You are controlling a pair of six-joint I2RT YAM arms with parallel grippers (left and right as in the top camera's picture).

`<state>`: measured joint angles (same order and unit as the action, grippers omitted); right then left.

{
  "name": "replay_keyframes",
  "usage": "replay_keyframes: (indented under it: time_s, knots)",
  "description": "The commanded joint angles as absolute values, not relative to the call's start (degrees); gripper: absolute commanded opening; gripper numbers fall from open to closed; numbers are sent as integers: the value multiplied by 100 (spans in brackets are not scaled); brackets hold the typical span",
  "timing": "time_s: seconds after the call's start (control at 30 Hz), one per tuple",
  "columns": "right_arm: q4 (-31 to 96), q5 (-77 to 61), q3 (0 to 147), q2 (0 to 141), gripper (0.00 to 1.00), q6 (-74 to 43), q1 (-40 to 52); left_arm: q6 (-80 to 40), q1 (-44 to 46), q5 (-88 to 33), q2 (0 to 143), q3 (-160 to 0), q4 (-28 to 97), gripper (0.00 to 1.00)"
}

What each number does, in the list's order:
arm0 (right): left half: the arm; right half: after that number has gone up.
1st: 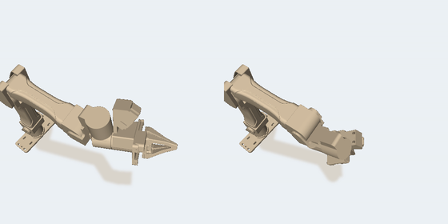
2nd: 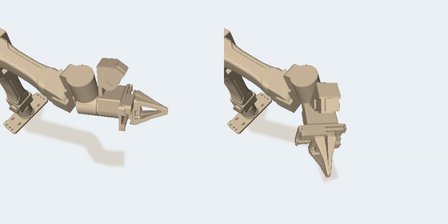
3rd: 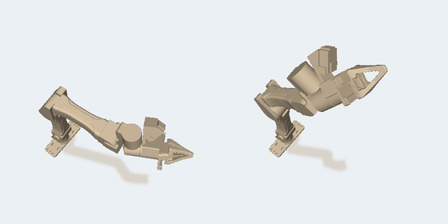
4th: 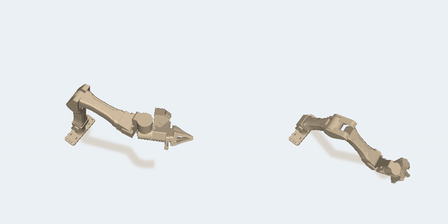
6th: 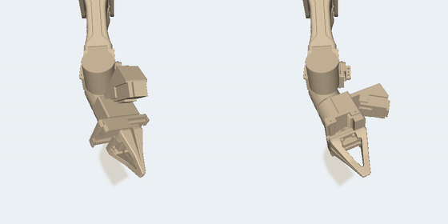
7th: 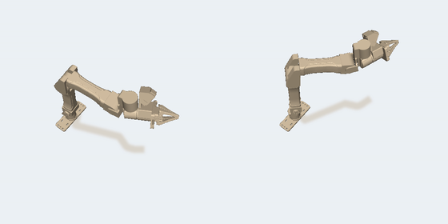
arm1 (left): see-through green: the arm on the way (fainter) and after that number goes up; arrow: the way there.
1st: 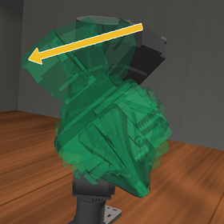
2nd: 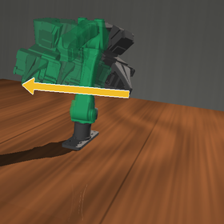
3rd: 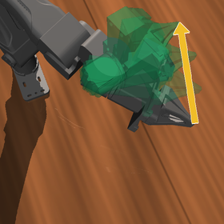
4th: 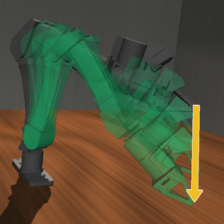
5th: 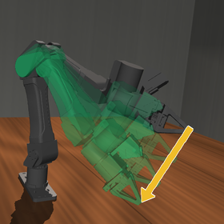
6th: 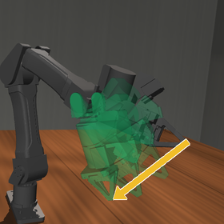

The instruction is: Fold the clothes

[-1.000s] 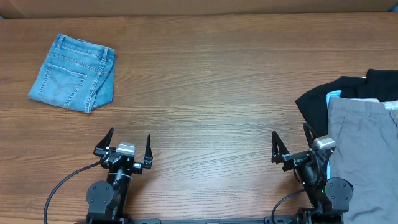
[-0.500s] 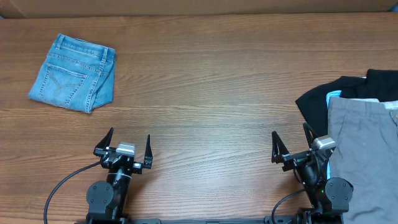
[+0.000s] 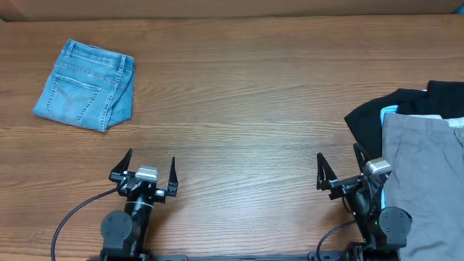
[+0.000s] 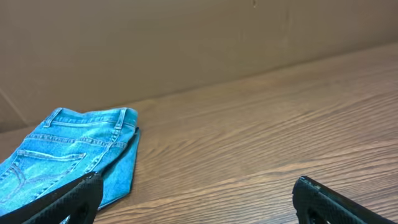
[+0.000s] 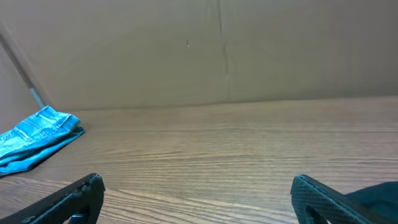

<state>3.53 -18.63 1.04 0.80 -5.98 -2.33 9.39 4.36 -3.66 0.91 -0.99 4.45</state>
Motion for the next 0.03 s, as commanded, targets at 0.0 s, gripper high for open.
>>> replay_keyframes:
  time_s: [0.0]
  knots:
    - [318,-1811,47,30,100,-596,-263,878,399,-405,25,-30,405,100]
